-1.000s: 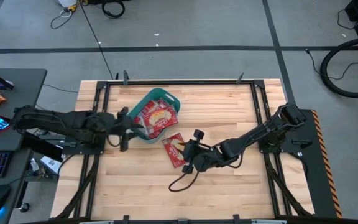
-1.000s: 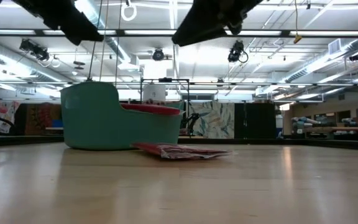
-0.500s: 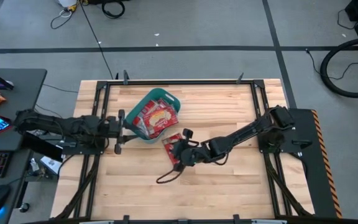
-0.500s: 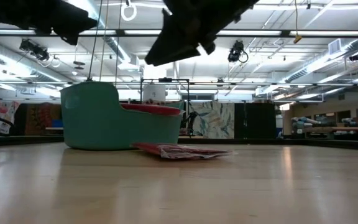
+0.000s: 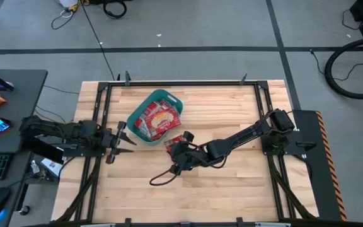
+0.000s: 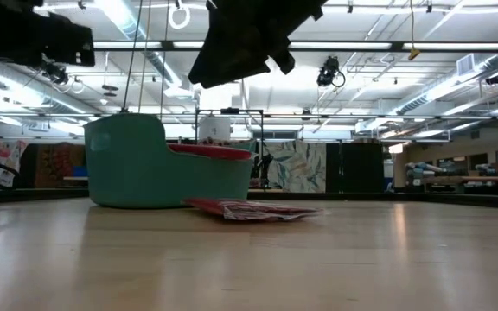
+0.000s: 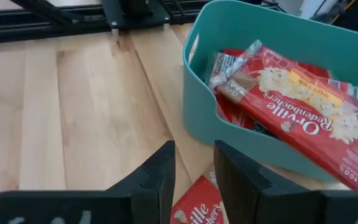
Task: Sort popcorn bags into baskets
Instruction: Put the red popcorn bag into the blue bin
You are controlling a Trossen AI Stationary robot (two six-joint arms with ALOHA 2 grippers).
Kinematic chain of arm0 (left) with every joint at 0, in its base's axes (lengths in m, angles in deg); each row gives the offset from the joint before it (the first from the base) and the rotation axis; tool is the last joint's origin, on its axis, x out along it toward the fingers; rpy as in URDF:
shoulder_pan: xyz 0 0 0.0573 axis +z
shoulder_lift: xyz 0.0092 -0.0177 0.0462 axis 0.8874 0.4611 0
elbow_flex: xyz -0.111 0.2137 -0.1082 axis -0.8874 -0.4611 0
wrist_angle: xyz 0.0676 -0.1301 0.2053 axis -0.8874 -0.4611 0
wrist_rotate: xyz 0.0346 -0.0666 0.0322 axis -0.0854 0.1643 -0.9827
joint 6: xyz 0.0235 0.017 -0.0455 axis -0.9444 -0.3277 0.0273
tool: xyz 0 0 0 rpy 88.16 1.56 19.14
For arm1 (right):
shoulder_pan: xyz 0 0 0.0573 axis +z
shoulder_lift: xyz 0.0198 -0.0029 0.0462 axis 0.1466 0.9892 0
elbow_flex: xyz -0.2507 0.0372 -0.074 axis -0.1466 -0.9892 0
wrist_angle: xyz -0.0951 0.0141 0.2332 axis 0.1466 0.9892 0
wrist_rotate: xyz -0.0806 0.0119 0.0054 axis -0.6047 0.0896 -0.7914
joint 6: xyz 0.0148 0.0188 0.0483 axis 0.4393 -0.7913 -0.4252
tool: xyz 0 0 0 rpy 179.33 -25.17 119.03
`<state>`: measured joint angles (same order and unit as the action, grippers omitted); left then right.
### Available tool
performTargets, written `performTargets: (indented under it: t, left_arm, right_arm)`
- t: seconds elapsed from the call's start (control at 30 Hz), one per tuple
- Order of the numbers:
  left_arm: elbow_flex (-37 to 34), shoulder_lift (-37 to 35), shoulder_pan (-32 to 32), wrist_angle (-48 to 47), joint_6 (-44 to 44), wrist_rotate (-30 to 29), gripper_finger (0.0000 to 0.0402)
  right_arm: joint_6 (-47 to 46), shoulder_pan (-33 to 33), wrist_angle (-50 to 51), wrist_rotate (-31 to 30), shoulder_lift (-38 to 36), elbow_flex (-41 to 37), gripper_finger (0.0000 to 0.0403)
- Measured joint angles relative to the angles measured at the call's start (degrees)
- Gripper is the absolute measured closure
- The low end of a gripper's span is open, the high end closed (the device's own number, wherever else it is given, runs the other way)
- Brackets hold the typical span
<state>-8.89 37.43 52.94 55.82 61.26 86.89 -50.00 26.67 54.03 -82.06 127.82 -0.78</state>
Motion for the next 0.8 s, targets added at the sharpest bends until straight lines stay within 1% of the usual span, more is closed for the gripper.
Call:
performTargets:
  t: [0.07,0.17,0.43,0.57,0.8]
  left_arm:
    - [-0.6,-0.3,0.0,1.1,-1.8,1.7,0.0260]
    - [-0.7,-0.2,0.2,0.5,-2.4,1.4,0.0260]
    - [-0.7,-0.1,0.2,4.1,-2.4,-8.0,0.0260]
    - [-0.7,0.1,0.2,4.7,-2.4,-8.4,0.0260]
    - [-0.7,0.6,0.2,5.7,-2.3,-8.7,0.0260]
  right_arm:
    - [-0.4,0.0,0.0,0.0,0.0,0.0,0.0288]
    - [-2.1,-0.1,-0.5,0.0,0.0,0.0,0.0288]
    - [-6.5,-1.5,-4.3,1.1,4.1,-0.1,0.0288]
    - [-7.1,-1.7,-5.1,1.4,5.7,0.0,0.0288]
    - [-6.7,-0.4,-0.1,1.0,5.7,0.1,0.0288]
